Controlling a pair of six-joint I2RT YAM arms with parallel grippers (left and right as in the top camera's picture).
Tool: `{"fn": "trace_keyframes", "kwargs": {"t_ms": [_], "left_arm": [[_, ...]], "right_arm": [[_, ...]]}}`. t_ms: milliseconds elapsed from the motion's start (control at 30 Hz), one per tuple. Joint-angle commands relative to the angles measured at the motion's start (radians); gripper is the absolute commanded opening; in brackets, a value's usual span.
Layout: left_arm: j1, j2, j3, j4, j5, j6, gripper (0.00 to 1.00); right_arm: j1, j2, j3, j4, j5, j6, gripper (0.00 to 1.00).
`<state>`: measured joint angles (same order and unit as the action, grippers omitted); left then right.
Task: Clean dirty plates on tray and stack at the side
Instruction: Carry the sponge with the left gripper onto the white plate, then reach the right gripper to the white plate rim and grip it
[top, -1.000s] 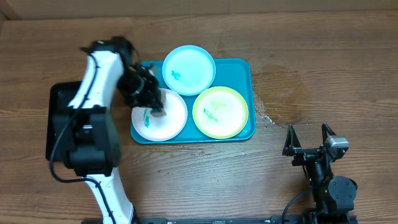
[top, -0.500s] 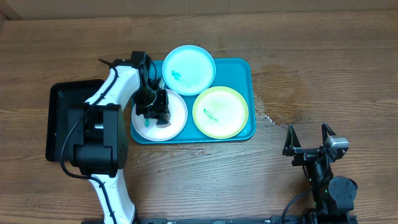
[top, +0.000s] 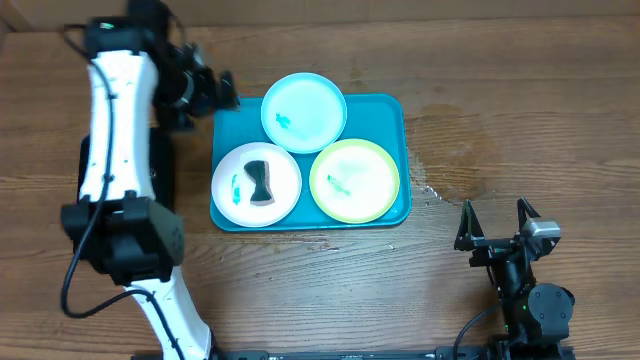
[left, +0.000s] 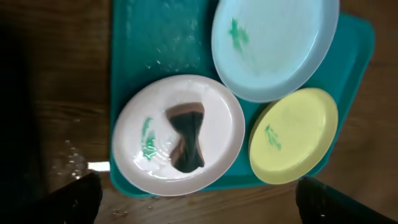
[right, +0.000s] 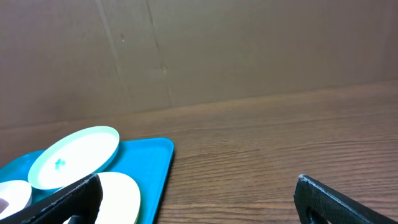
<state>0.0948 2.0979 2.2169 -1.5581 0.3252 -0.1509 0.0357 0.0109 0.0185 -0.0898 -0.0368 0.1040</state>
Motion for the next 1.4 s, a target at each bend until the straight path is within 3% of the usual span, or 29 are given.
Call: {"fn": "trace_keyframes", "kwargs": {"t_ms": [0, 133, 233, 400, 500, 667, 767, 933, 1033, 1100, 1200, 1300, 1367], "left_arm": [[0.045, -0.006, 0.065, -0.030, 0.005, 0.008, 1.00], [0.058, -0.006, 0.046, -0.062, -0.010, 0.009, 1.00], [0.058, -0.005, 0.029, -0.064, -0.045, 0.009, 1.00], [0.055, -0.005, 0.016, -0.052, -0.044, 0.008, 1.00], [0.055, -0.005, 0.016, -0.053, -0.044, 0.008, 1.00], [0.055, -0.005, 0.016, -0.053, -0.043, 0.008, 1.00], [0.055, -0.005, 0.016, -0.053, -0.044, 0.008, 1.00], [0.055, -0.005, 0.016, -0.053, -0.044, 0.008, 1.00], [0.047, -0.005, 0.016, -0.053, -0.040, 0.004, 0.99], [0.036, -0.005, 0.016, -0.053, -0.040, 0.005, 1.00], [0.023, -0.005, 0.016, -0.056, -0.040, 0.005, 1.00], [0.013, -0.005, 0.016, -0.058, -0.040, 0.005, 1.00], [0.011, -0.005, 0.016, -0.057, -0.040, 0.005, 1.00]], "right_arm": [[0.005, -0.008, -0.010, 0.007, 0.010, 0.000, 1.00], [0.004, -0.008, -0.010, 0.028, 0.078, -0.047, 1.00], [0.005, -0.008, -0.010, 0.190, 0.054, 0.005, 1.00], [0.006, -0.008, -0.011, 0.352, -0.518, 0.517, 1.00], [0.010, -0.007, -0.010, 0.516, -0.558, 0.816, 1.00], [0.008, -0.007, 0.037, 0.882, -0.467, 0.861, 1.00], [0.008, 0.025, 0.224, 0.674, -0.455, 0.761, 1.00], [0.008, 0.312, 0.765, -0.202, -0.481, 0.324, 1.00], [0.008, 0.570, 1.072, -0.531, -0.599, 0.191, 1.00], [0.008, 0.703, 1.214, -0.632, -0.727, 0.191, 1.00], [0.011, 0.871, 1.352, -0.622, -0.864, 0.209, 1.00], [0.055, 1.010, 1.418, -0.623, -0.908, 0.205, 0.69], [0.135, 1.107, 1.440, -0.660, -0.881, 0.180, 0.64]]}}
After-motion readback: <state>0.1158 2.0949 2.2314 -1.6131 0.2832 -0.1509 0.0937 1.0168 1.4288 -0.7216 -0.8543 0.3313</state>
